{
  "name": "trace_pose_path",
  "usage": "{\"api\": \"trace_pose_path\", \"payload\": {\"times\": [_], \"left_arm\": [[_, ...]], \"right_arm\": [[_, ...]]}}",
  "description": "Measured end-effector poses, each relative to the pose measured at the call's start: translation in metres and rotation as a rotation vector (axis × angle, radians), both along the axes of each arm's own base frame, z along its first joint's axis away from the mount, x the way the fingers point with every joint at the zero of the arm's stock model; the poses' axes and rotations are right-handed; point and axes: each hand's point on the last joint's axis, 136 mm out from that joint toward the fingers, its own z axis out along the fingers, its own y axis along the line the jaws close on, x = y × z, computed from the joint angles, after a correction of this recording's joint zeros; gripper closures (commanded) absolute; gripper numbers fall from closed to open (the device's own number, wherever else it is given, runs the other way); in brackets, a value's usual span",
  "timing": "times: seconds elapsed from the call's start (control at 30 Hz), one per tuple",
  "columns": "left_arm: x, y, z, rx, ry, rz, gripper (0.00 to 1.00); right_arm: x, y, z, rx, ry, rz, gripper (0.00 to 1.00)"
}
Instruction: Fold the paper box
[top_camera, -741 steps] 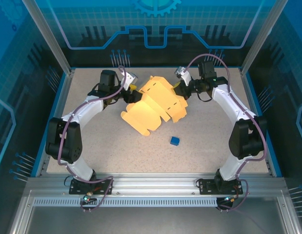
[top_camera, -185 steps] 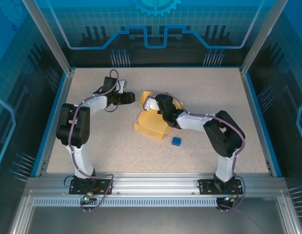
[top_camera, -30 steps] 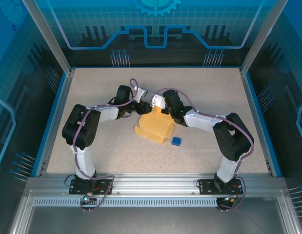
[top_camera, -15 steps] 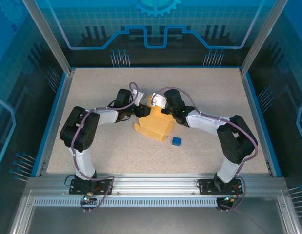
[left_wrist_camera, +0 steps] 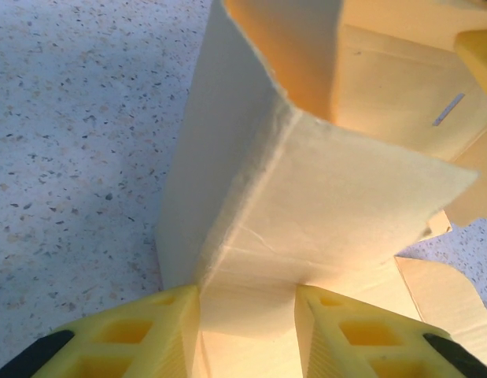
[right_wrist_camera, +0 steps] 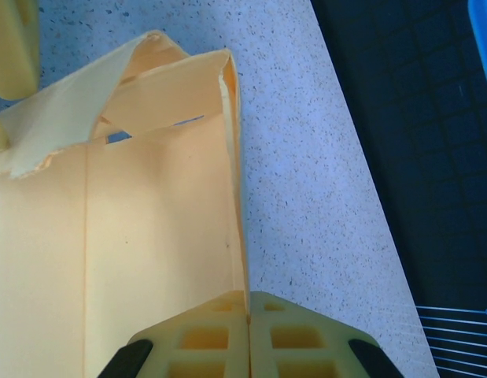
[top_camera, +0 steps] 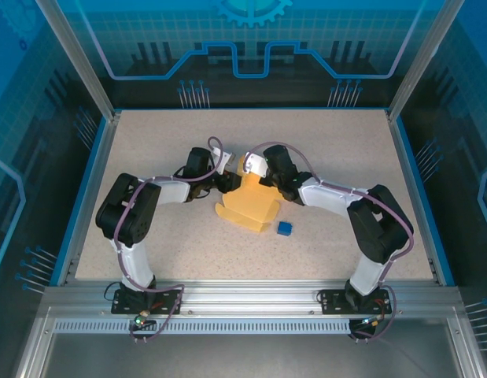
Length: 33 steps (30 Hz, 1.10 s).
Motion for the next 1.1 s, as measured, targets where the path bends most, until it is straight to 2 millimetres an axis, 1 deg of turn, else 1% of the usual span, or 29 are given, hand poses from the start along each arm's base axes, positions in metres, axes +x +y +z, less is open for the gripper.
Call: {"api": "trace_pose_path", "payload": {"times": [0.37,0.63,0.93,1.1], "left_arm": [[-0.001,-0.002,0.004,-0.015,-0.009,-0.014,0.66],[0.004,0.003,0.002,0.006,-0.011,0.026,0.64],[0.005,0.005,0.001,0.010,0.003,0.048,0.61],[0.010,0.003,0.005,0.022,0.001,0.058,0.58]], "right_arm": [[0.000,0.000,-0.002,-0.006,0.003,-0.001,0.93],[-0.001,0.002,-0.002,-0.006,0.004,0.002,0.93],[-0.002,0.003,-0.003,-0.006,0.004,0.006,0.93],[-0.002,0.003,-0.003,-0.006,0.005,0.005,0.93]]}}
